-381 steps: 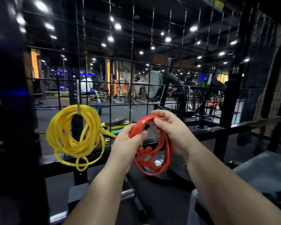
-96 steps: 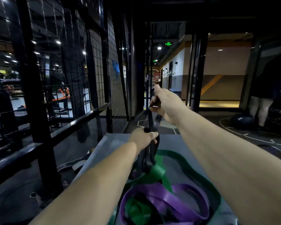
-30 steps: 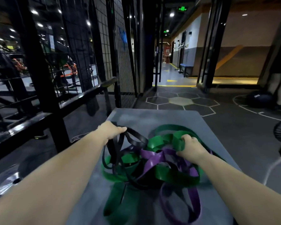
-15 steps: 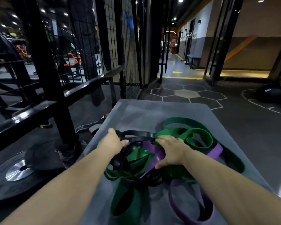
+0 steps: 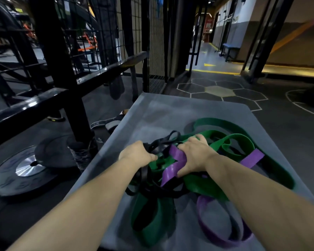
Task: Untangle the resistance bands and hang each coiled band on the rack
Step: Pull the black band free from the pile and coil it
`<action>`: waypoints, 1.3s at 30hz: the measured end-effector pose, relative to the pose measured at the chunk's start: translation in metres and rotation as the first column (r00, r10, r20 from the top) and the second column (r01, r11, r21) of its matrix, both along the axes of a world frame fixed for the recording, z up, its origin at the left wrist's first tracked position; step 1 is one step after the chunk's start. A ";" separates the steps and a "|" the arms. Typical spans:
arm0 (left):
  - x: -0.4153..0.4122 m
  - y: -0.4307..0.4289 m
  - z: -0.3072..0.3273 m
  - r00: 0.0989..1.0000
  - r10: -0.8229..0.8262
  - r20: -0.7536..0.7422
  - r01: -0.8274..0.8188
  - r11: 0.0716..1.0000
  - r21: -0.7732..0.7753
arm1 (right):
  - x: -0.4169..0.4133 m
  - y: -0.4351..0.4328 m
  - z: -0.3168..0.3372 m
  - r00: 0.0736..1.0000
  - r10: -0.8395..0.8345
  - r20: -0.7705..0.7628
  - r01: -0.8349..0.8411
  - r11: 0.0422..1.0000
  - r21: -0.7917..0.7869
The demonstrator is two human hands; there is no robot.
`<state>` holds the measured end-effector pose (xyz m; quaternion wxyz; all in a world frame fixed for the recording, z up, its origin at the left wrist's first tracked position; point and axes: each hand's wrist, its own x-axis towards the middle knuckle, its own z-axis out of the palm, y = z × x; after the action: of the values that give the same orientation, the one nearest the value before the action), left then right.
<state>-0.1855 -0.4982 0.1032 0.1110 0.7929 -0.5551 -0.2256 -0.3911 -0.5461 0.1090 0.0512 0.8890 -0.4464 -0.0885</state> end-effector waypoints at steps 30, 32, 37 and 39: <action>0.020 -0.015 0.161 0.672 0.016 -0.741 -0.272 0.935 -0.227 | -0.079 0.008 0.202 0.038 -0.055 0.998 0.243 0.969 0.045; 0.023 -0.016 0.157 0.619 0.041 -0.784 -0.312 0.929 -0.198 | -0.086 0.008 0.190 0.116 -0.092 0.989 0.319 0.947 0.051; 0.034 -0.016 0.142 0.530 0.048 -0.846 -0.321 0.935 -0.148 | -0.108 0.011 0.132 0.352 -0.352 0.867 0.443 0.879 0.177; 0.030 -0.015 0.135 0.544 0.022 -0.839 -0.308 0.935 -0.175 | -0.111 0.013 0.107 0.499 -0.455 0.737 0.510 0.842 0.175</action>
<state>-0.1552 -0.5129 0.2379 0.4985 0.6163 -0.3873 -0.4708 -0.5016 -0.5326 0.2163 -0.1367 0.6798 -0.6583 0.2931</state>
